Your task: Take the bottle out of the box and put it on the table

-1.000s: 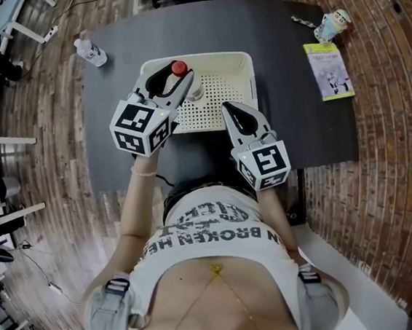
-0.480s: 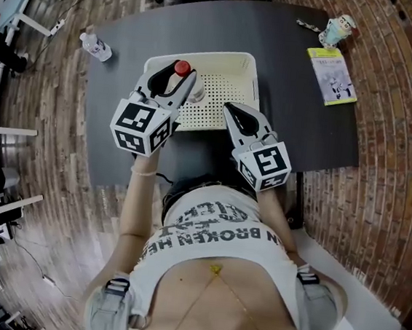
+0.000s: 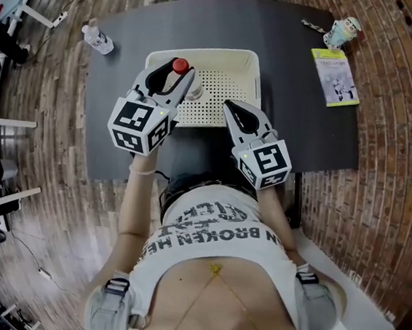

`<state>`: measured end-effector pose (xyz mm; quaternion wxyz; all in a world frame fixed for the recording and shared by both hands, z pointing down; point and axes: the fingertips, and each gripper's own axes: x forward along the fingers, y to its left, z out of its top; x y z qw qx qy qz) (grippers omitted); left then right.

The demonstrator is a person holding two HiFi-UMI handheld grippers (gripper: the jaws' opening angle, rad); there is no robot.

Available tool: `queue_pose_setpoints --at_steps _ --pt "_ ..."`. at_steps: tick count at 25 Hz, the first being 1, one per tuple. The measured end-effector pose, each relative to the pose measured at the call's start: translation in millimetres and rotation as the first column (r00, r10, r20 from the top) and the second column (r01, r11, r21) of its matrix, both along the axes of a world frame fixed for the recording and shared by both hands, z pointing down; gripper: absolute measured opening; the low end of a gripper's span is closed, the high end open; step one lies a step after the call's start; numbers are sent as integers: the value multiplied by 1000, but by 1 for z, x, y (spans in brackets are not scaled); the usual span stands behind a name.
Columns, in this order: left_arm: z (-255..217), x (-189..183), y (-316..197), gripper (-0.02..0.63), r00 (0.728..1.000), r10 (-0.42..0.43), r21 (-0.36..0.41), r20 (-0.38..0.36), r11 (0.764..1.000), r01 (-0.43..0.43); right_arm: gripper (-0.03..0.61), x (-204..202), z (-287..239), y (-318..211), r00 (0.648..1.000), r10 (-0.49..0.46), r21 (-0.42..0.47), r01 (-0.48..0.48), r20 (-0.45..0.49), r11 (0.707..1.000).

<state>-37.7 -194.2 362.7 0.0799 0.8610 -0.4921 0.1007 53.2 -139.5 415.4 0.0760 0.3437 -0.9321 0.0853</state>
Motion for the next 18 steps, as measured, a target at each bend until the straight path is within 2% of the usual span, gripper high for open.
queue_pose_setpoints --at_steps 11,18 --pt "-3 -7 6 154 999 37 7 -30 999 -37 9 -9 4 2 999 46 -13 -46 -10 999" --pt "-10 -34 13 154 999 16 22 -42 1000 -15 9 -23 2 7 998 50 -8 -50 -23 999"
